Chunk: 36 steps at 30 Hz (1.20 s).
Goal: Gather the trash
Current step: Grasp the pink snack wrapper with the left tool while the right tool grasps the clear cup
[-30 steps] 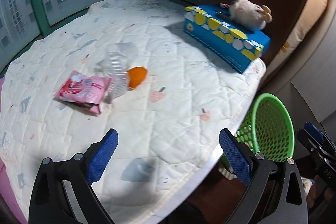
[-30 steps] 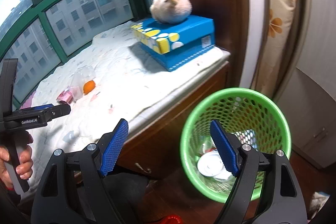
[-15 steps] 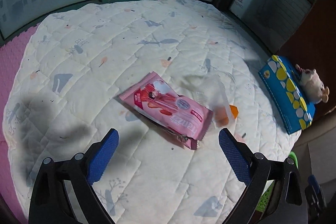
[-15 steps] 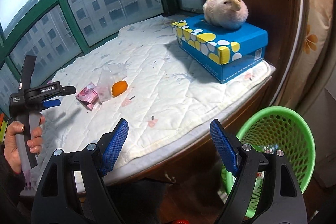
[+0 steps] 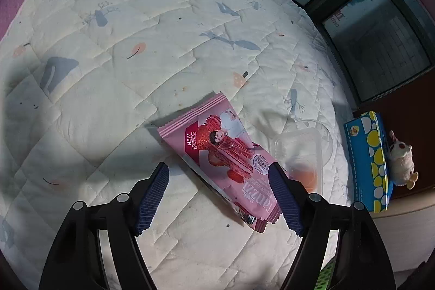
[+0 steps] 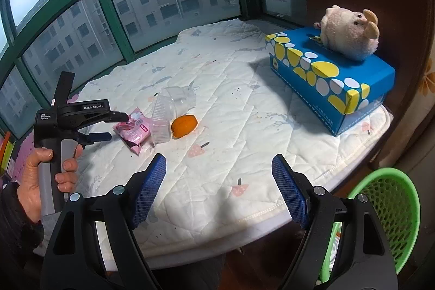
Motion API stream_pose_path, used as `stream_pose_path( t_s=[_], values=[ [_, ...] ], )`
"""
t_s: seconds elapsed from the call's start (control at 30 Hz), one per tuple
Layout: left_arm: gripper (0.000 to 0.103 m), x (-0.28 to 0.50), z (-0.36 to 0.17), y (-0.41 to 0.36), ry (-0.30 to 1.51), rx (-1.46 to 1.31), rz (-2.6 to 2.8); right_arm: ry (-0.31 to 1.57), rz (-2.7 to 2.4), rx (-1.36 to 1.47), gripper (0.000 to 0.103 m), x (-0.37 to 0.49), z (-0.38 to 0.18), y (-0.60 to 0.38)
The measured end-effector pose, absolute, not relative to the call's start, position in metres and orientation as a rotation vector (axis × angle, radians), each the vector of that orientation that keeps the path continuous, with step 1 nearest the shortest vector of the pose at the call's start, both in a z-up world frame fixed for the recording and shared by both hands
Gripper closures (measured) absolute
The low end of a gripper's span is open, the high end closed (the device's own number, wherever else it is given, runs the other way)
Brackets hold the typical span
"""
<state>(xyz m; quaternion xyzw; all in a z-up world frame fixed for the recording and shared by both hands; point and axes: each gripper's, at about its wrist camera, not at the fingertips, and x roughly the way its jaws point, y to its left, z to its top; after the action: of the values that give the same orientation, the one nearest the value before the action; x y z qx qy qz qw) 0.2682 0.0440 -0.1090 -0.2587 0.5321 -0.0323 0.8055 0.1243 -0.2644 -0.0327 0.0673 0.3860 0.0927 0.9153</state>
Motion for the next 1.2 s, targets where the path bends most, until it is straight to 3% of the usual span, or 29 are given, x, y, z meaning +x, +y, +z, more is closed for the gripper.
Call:
stream_pose_path(
  t_s=[0.2, 0.27, 0.33, 0.53, 0.67, 1.2],
  values=[
    [0.043, 0.275, -0.122, 0.049, 1.164, -0.644, -0.090, 0.803, 0.214, 0.117, 0.023, 0.142, -0.035, -0.249],
    [0.052, 0.277, -0.124, 0.048, 1.166, -0.640, -0.094, 0.805, 0.221, 0.113, 0.023, 0.147, -0.035, -0.245],
    [0.069, 0.278, -0.125, 0.048, 1.165, -0.643, -0.097, 0.807, 0.225, 0.108, 0.023, 0.152, -0.036, -0.242],
    [0.092, 0.276, -0.118, 0.055, 1.123, -0.635, -0.089, 0.818, 0.260, 0.091, 0.023, 0.171, -0.039, -0.229],
    [0.096, 0.274, -0.103, 0.062, 1.084, -0.593, -0.085, 0.836, 0.288, 0.112, 0.024, 0.185, -0.044, -0.220],
    [0.098, 0.245, -0.078, 0.088, 1.040, -0.516, -0.110, 0.916, 0.385, 0.127, 0.052, 0.238, -0.075, -0.162]
  ],
)
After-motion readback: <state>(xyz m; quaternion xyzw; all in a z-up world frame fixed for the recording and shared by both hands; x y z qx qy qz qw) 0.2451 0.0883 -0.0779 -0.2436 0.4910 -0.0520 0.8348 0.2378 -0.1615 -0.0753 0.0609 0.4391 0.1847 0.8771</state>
